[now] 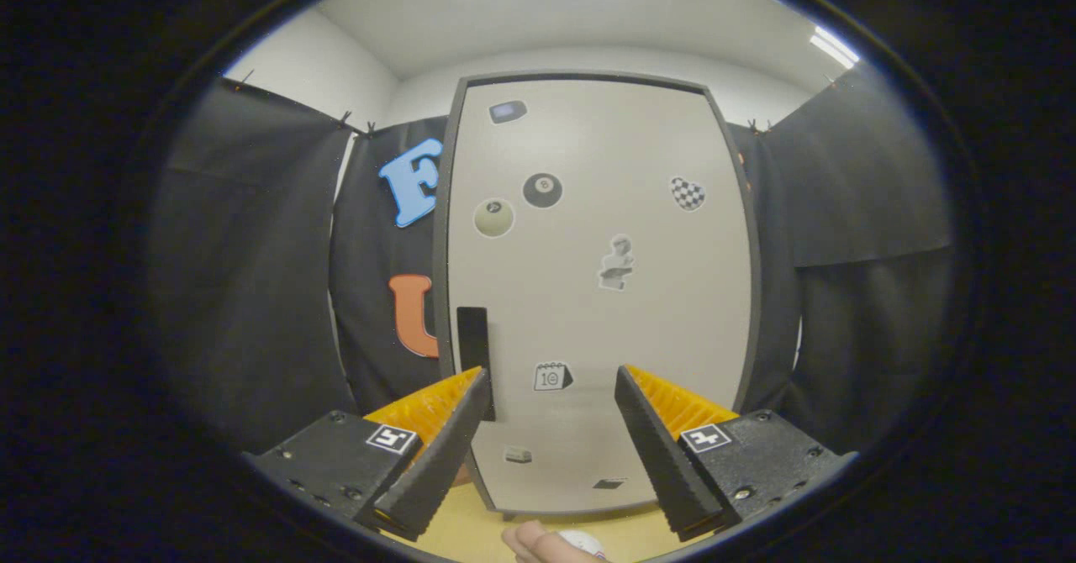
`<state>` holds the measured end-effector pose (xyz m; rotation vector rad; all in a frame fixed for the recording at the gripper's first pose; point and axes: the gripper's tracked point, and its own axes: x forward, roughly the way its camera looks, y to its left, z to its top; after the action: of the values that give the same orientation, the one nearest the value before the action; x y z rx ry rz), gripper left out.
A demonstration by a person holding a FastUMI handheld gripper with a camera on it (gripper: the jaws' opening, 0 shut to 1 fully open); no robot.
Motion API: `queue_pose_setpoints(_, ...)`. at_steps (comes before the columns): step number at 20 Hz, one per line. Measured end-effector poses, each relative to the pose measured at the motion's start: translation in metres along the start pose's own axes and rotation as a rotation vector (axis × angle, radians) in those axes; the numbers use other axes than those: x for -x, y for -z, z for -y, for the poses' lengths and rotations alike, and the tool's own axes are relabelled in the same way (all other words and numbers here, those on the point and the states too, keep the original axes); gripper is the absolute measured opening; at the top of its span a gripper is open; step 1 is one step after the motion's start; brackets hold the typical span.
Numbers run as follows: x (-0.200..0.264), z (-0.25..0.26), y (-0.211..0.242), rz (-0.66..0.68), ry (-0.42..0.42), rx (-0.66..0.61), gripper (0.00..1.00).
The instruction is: Open the shoe cabinet door, grab the shoes and put them into the shoe cabinet, then close the shoe cabinet door.
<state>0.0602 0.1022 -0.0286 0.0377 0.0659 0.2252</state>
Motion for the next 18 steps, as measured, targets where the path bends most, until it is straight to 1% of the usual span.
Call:
queue_pose_setpoints(4, -0.036, -0.035, 0.002, -0.002, -0.083, -0.003, 0.99)
queue_pose_setpoints(6, -0.053, -0.048, 0.003, -0.012, -0.096, 0.024, 0.99)
queue_pose_setpoints(10, -0.079, -0.057, 0.009, -0.037, -0.036, 0.035, 0.99)
queue_pose_setpoints(12, -0.089, -0.062, 0.014, -0.055, -0.037, 0.03, 0.95)
queue_pose_setpoints(13, -0.094, -0.06, 0.018, -0.068, -0.018, 0.028, 0.83)
queue_pose_setpoints(14, -0.098, -0.059, 0.022, -0.083, -0.008, 0.015, 0.8)
queue_pose_setpoints(15, -0.103, -0.058, 0.026, -0.106, 0.0, -0.006, 0.73)
queue_pose_setpoints(16, -0.107, -0.055, 0.031, -0.14, 0.019, -0.03, 0.69)
queue_pose_setpoints(18, -0.111, -0.057, 0.03, -0.152, 0.015, -0.078, 0.42)
